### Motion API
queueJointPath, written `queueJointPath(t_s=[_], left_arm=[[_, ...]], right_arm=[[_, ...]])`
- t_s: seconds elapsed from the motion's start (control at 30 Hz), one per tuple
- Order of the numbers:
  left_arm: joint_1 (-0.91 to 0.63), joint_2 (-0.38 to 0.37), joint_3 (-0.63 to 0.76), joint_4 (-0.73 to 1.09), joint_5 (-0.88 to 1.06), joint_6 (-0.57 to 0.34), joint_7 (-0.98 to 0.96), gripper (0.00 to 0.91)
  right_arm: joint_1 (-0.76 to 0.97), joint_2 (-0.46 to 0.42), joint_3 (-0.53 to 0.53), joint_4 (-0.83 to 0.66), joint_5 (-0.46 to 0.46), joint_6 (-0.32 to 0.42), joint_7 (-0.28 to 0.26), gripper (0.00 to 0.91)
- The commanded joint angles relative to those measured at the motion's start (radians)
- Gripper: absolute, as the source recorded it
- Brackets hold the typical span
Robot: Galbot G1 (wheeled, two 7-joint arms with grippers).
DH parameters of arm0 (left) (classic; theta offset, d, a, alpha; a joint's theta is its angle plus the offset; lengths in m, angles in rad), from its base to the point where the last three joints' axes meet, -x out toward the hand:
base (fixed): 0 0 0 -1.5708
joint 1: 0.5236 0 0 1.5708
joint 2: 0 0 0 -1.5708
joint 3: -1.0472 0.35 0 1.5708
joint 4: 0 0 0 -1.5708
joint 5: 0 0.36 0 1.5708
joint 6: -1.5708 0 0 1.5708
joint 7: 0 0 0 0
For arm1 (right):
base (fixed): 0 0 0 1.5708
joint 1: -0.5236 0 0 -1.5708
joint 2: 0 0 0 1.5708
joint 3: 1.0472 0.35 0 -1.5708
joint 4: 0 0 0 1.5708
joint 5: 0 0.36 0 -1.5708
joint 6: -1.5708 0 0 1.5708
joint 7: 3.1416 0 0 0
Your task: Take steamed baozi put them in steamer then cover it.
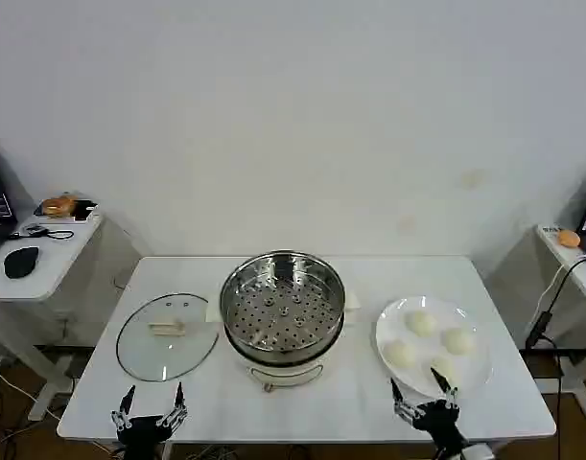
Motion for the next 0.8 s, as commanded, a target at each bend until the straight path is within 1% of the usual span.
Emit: queueJointPath(t_s=[0.03, 0.1, 0.13, 0.2, 0.23, 0.33, 0.4, 0.43, 0.5, 0.53, 0.57, 0.6, 0.63, 0.67, 0.7, 0.73, 0.77, 0.8], left_arm=[[-0.015, -0.01, -0.058, -0.069, 0.11, 0.116, 0.139, 0.907], [-0.016, -0.011, -0.07, -0.073, 0.125, 0.114, 0.157, 0.907], [-0.015, -0.012, -0.081, -0.08, 0.127, 0.114, 0.166, 0.907], [-0.011, -0.014, -0.094, -0.088, 0.13, 0.114, 0.172, 0.907], [-0.008, -0.013, -0.102, -0.09, 0.135, 0.112, 0.177, 0.907], [0.007, -0.011, -0.111, -0.092, 0.15, 0.1, 0.185, 0.907], [0.015, -0.012, -0.115, -0.094, 0.159, 0.091, 0.188, 0.907], [0.018, -0.013, -0.116, -0.097, 0.16, 0.09, 0.188, 0.907], [0.023, -0.016, -0.117, -0.099, 0.168, 0.085, 0.19, 0.907], [0.025, -0.018, -0.116, -0.099, 0.174, 0.083, 0.191, 0.907], [0.026, -0.019, -0.116, -0.099, 0.178, 0.082, 0.192, 0.907], [0.029, -0.02, -0.114, -0.099, 0.185, 0.079, 0.193, 0.907], [0.03, -0.021, -0.113, -0.098, 0.188, 0.077, 0.194, 0.907], [0.03, -0.02, -0.112, -0.096, 0.193, 0.076, 0.194, 0.907], [0.03, -0.022, -0.111, -0.096, 0.199, 0.074, 0.195, 0.907], [0.03, -0.023, -0.11, -0.097, 0.201, 0.073, 0.196, 0.907], [0.031, -0.025, -0.109, -0.1, 0.203, 0.073, 0.197, 0.907], [0.029, -0.025, -0.107, -0.102, 0.206, 0.073, 0.198, 0.907]], right_arm=[[0.104, -0.154, 0.062, -0.023, -0.06, -0.129, -0.003, 0.907], [0.135, -0.221, 0.069, -0.039, -0.095, -0.162, -0.016, 0.907], [0.163, -0.276, 0.077, -0.049, -0.114, -0.208, -0.023, 0.907], [0.198, -0.335, 0.084, -0.065, -0.148, -0.239, -0.061, 0.907], [0.227, -0.376, 0.089, -0.085, -0.175, -0.249, -0.093, 0.907], [0.283, -0.479, 0.084, -0.136, -0.205, -0.279, -0.166, 0.907], [0.356, -0.568, 0.062, -0.183, -0.242, -0.287, -0.255, 0.907], [0.386, -0.599, 0.05, -0.208, -0.262, -0.291, -0.313, 0.907], [0.443, -0.665, 0.02, -0.25, -0.318, -0.268, -0.403, 0.907], [0.476, -0.694, 0.008, -0.266, -0.345, -0.239, -0.453, 0.907], [0.504, -0.724, -0.011, -0.28, -0.364, -0.225, -0.496, 0.907], [0.552, -0.747, -0.055, -0.304, -0.374, -0.212, -0.546, 0.907], [0.584, -0.76, -0.073, -0.315, -0.382, -0.189, -0.576, 0.907], [0.636, -0.778, -0.116, -0.34, -0.396, -0.17, -0.597, 0.907], [0.697, -0.794, -0.173, -0.366, -0.414, -0.137, -0.644, 0.907], [0.735, -0.799, -0.202, -0.384, -0.42, -0.126, -0.654, 0.907], [0.809, -0.806, -0.257, -0.409, -0.423, -0.109, -0.687, 0.907], [0.844, -0.811, -0.318, -0.431, -0.422, -0.106, -0.708, 0.907]])
